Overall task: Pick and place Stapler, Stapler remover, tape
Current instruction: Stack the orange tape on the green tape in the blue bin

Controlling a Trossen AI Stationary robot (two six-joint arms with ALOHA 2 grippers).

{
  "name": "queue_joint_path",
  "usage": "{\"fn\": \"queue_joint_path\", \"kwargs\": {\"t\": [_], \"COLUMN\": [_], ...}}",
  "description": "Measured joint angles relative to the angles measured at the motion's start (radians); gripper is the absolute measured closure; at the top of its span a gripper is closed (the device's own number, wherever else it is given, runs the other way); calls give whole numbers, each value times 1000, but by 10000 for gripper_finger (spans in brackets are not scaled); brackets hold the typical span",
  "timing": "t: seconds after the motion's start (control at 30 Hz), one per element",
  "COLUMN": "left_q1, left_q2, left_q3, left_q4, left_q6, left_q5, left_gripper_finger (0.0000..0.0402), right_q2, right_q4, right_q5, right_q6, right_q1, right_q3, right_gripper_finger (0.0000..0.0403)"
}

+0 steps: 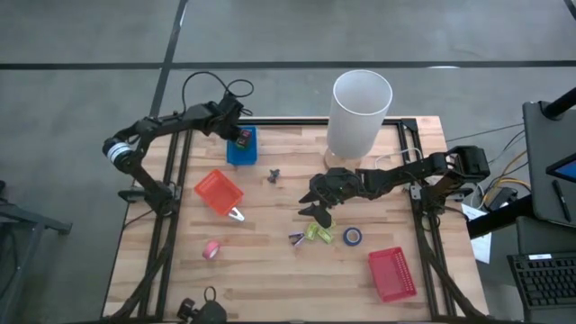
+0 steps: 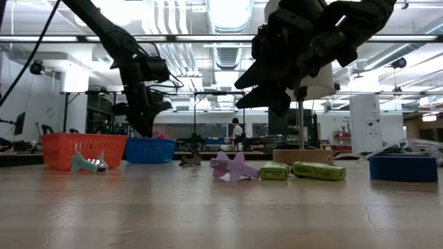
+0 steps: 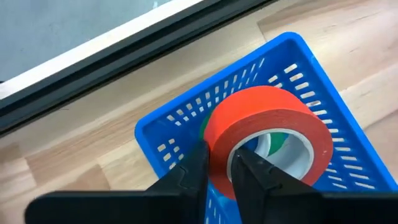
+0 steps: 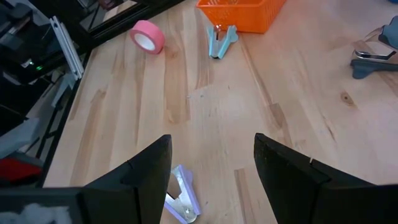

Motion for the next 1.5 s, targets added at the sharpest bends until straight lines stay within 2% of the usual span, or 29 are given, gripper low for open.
{"fn": "queue_joint_path", "kwargs": {"t": [0.1,0.4,0.7,0.9,1.13,1.5], "left_q1": [0,0,0,1,3,11], "left_q2": [0,3,3,3,3,3], "left_q3": [10,1,1,0,0,0], "left_q4": [-50,-29,-12,-11,-16,-29], "left_q6": [4,5,15,5,-7,-6], "left_q5": [-2,-6,-1,57,66,36], "left_gripper_finger": [346,325,330,327,325,295], "right_q2": [0,0,0,0,0,0], "right_q4": [0,1,2,1,1,1], "right_q5": [2,5,21,21,21,20], "right_q6": [0,0,0,0,0,0], "right_q1": [0,0,0,0,0,0], "right_q3": [0,0,0,0,0,0], "right_gripper_finger": [183,183,183,183,183,183]}}
